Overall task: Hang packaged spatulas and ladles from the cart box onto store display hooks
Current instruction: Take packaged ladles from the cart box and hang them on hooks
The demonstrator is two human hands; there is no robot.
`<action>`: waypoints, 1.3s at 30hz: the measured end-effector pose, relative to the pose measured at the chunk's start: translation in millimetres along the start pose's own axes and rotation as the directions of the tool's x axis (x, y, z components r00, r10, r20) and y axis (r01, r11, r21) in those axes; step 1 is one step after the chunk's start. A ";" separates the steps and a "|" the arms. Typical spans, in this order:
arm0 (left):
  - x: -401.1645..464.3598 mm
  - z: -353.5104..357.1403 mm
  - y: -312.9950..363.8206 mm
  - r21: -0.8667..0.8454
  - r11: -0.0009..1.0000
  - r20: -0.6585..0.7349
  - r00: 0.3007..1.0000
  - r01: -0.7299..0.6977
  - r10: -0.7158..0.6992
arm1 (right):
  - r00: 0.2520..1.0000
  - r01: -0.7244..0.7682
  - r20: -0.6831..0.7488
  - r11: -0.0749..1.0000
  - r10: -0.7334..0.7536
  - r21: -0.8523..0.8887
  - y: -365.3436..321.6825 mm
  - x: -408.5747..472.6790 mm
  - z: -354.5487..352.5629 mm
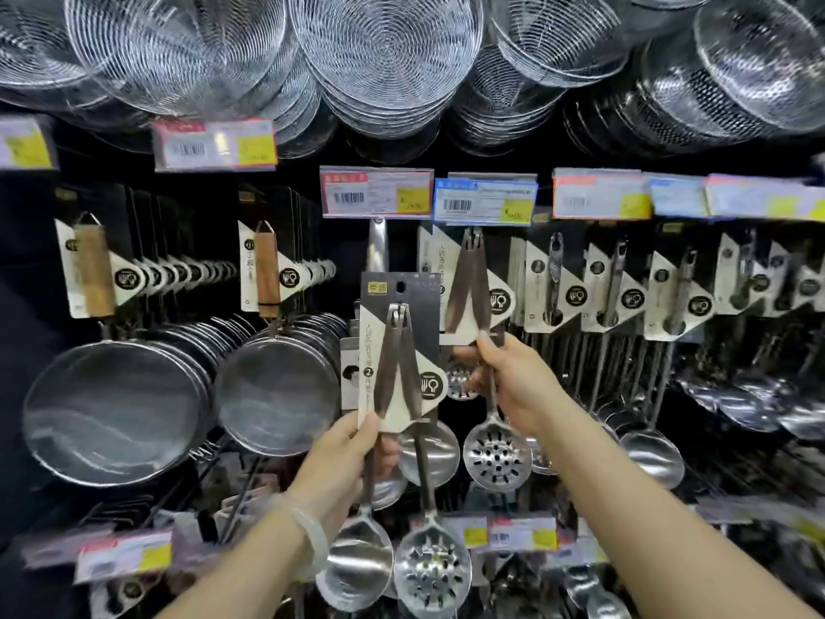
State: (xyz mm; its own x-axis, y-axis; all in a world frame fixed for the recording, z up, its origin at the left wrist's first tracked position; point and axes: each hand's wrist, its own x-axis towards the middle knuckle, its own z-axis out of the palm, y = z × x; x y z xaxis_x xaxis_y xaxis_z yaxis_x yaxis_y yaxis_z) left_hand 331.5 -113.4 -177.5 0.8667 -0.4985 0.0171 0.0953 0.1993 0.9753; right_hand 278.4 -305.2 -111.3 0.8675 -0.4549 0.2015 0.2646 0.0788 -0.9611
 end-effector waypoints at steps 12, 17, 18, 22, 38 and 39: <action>12.6 4.7 17.5 -0.001 1.000 -0.007 0.999 -0.031 0.031 | 0.999 -0.010 0.050 0.996 0.015 -0.094 0.4 9.0 -8.6; 17.9 5.9 19.1 -0.015 0.999 -0.023 0.999 -0.042 0.041 | 0.998 0.000 0.061 1.000 0.000 -0.004 -2.2 17.1 -10.9; 18.7 5.8 19.1 -0.021 0.999 -0.023 0.999 -0.042 0.042 | 0.998 -0.002 0.067 1.000 0.003 -0.004 -1.4 18.3 -11.3; 20.5 5.0 17.0 -0.027 0.999 -0.002 0.999 -0.040 0.040 | 0.996 -0.003 0.094 1.000 0.006 -0.031 4.6 19.9 -12.2; 26.9 -9.3 7.8 -0.012 0.999 -0.009 0.999 -0.040 0.040 | 0.993 -0.095 0.069 0.995 0.092 0.042 27.5 20.8 -18.1; 27.4 -10.2 7.0 -0.007 0.999 -0.005 0.999 -0.039 0.039 | 0.993 -0.099 0.062 0.994 0.096 0.047 29.5 21.1 -19.6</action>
State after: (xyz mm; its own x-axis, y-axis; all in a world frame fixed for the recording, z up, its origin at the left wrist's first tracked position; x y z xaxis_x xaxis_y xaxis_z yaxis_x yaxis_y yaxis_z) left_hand 360.9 -117.1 -172.5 0.8721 -0.4864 0.0544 0.0644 0.2242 0.9724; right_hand 296.2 -329.9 -139.1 0.9134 -0.3891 0.1195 0.1968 0.1652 -0.9664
